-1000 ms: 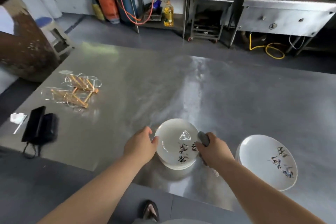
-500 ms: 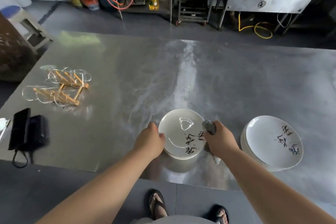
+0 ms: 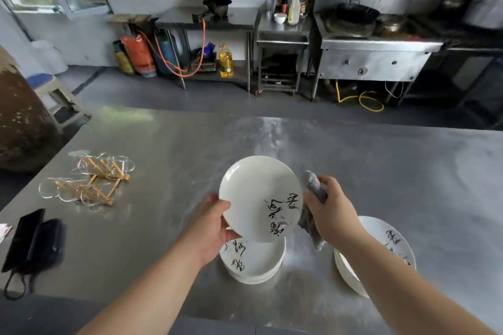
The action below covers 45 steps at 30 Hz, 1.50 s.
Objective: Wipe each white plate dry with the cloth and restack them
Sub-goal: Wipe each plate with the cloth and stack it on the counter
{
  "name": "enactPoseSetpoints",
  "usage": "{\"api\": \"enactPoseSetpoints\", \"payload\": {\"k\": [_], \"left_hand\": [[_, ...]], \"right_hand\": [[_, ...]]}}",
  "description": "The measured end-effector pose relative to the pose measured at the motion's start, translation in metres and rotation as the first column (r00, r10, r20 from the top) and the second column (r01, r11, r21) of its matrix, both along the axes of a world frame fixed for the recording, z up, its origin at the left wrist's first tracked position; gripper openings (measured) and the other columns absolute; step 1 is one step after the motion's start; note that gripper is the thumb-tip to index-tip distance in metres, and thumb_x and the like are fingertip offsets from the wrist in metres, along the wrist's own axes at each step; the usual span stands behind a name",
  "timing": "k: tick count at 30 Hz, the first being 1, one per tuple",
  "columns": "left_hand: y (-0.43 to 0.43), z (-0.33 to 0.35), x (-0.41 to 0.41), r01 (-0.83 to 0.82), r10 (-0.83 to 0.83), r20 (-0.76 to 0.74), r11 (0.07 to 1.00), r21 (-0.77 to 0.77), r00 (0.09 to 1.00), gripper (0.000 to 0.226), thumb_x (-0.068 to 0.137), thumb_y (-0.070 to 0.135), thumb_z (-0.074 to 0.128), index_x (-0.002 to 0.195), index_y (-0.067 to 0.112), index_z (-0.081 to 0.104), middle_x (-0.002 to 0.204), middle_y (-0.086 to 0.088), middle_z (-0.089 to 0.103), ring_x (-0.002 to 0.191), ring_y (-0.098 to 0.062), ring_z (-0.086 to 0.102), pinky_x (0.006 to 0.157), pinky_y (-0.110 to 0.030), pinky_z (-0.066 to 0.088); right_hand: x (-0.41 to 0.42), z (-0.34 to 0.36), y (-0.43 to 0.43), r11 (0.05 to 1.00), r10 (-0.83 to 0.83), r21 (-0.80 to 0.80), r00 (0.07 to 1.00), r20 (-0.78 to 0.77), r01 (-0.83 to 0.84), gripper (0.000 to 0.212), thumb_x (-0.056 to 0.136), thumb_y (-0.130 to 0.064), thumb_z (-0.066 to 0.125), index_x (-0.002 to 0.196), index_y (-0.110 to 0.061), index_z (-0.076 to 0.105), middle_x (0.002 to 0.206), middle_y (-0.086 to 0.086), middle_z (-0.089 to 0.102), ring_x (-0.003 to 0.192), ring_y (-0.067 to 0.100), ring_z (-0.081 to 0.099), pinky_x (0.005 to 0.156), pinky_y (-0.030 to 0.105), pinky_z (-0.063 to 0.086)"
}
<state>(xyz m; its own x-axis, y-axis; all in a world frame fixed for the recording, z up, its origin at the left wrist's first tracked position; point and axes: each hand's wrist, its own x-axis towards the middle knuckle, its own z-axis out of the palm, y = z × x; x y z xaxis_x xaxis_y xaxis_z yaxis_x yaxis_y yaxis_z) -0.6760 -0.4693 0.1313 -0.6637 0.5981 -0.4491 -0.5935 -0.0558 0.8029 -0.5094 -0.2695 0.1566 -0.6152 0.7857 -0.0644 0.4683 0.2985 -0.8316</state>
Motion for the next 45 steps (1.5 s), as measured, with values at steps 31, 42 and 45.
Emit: {"api": "enactPoseSetpoints", "payload": {"k": [31, 42, 45], "left_hand": [[0.055, 0.110, 0.080, 0.310, -0.242, -0.214, 0.866, 0.391, 0.946, 0.055, 0.079, 0.011, 0.061, 0.132, 0.024, 0.072, 0.123, -0.013, 0.076, 0.104, -0.026, 0.076, 0.072, -0.044, 0.064], [0.053, 0.114, 0.074, 0.316, -0.253, -0.201, 0.852, 0.417, 0.946, 0.054, 0.078, 0.008, 0.060, 0.130, 0.018, 0.073, 0.129, -0.020, 0.072, 0.114, -0.032, 0.074, 0.076, -0.047, 0.064], [0.053, 0.106, 0.078, 0.325, -0.274, -0.180, 0.854, 0.406, 0.945, 0.058, 0.075, 0.011, 0.065, 0.133, 0.017, 0.071, 0.130, -0.021, 0.072, 0.113, -0.037, 0.073, 0.080, -0.055, 0.062]], "right_hand": [[0.057, 0.113, -0.007, 0.409, 0.527, 0.706, 0.781, 0.335, -0.578, 0.096, 0.095, -0.079, 0.007, 0.165, -0.014, 0.017, 0.174, 0.005, 0.008, 0.162, 0.025, 0.000, 0.127, 0.053, 0.017], [0.065, 0.107, -0.012, 0.381, 0.588, 0.675, 0.729, 0.351, -0.632, 0.095, 0.096, -0.080, 0.013, 0.166, -0.016, 0.016, 0.175, 0.003, 0.007, 0.162, 0.024, 0.000, 0.128, 0.052, 0.019], [0.064, 0.122, 0.014, 0.464, 0.383, 0.673, 0.816, 0.433, -0.575, 0.097, 0.092, -0.080, 0.002, 0.165, -0.017, -0.001, 0.173, 0.004, -0.011, 0.160, 0.021, -0.014, 0.129, 0.047, 0.007]]}}
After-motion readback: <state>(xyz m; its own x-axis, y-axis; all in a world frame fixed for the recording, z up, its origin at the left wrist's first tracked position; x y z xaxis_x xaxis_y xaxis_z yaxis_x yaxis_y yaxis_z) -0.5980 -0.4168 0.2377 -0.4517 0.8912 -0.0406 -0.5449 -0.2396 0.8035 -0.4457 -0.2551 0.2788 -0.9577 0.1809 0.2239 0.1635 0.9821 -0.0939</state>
